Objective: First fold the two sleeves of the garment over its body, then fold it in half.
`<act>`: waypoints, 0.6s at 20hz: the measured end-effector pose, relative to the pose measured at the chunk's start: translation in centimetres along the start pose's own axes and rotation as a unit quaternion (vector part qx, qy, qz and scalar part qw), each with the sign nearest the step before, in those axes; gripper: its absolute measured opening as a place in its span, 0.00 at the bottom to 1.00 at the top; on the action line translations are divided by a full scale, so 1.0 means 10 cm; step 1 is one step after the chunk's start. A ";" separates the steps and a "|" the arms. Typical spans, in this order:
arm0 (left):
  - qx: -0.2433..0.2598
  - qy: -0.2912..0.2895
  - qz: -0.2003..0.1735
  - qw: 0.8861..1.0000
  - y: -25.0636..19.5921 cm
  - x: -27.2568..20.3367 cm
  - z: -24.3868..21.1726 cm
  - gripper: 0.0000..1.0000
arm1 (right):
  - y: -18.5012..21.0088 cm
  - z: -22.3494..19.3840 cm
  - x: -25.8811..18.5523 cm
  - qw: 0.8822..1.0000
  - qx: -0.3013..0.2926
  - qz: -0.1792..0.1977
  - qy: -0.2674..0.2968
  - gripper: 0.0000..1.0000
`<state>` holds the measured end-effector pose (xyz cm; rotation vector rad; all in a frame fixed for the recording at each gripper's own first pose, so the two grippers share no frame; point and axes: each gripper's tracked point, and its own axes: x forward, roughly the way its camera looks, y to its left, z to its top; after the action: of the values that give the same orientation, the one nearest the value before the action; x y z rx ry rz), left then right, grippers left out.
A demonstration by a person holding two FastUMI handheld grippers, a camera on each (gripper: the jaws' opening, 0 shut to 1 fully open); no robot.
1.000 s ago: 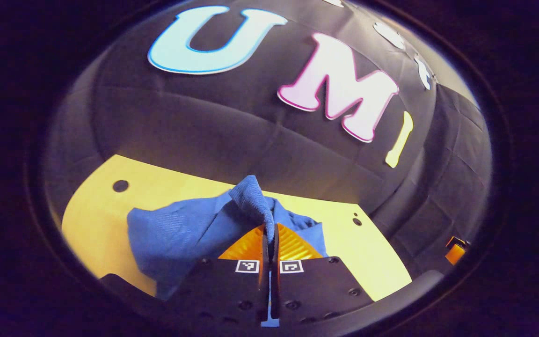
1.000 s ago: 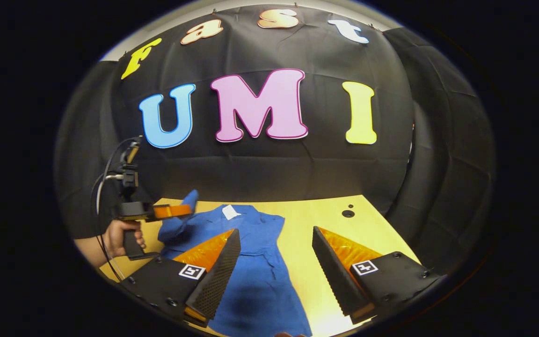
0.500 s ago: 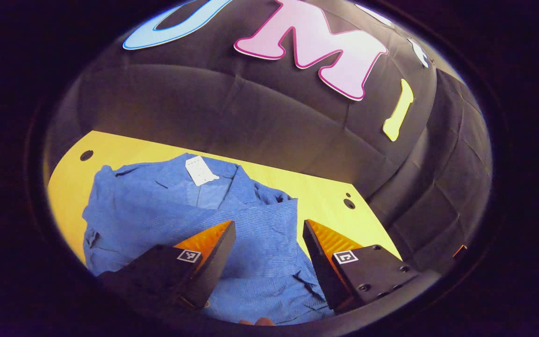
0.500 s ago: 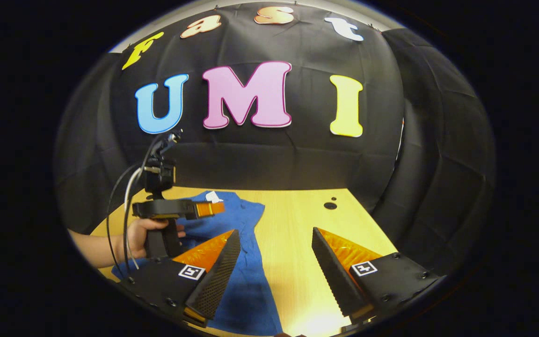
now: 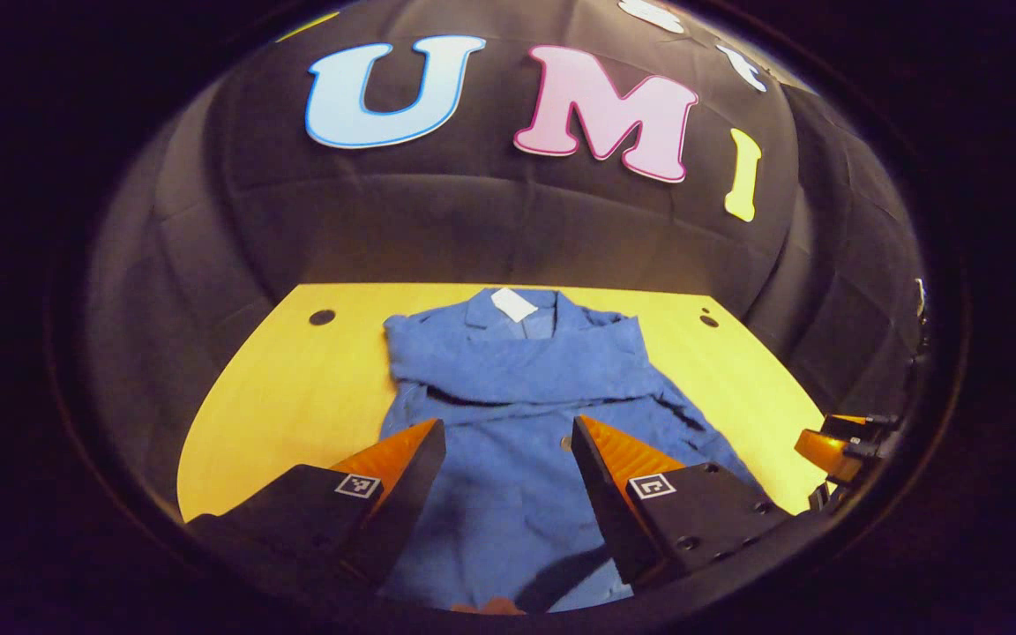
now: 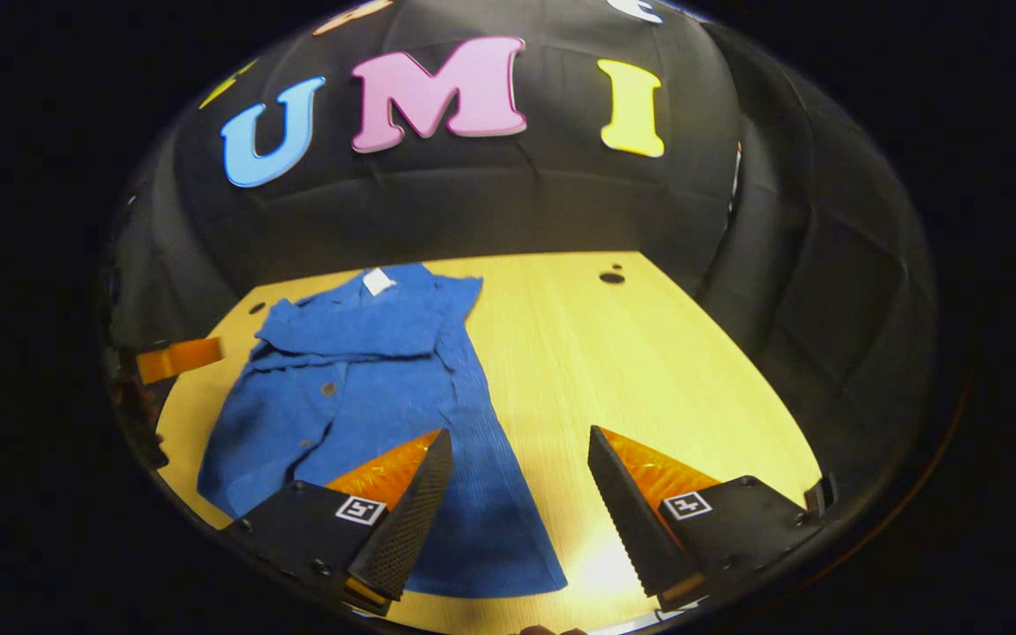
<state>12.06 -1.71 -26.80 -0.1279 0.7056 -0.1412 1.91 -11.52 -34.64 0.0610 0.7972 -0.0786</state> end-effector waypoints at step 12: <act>-0.041 0.166 0.083 0.982 0.81 -0.36 -1.81 0.86 | -0.04 -1.11 0.07 0.988 -0.002 -0.043 0.148 0.99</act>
<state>-1.77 5.61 -39.47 -0.1247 1.0526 0.0283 -5.50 -11.01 -42.89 0.0343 1.0961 -0.1513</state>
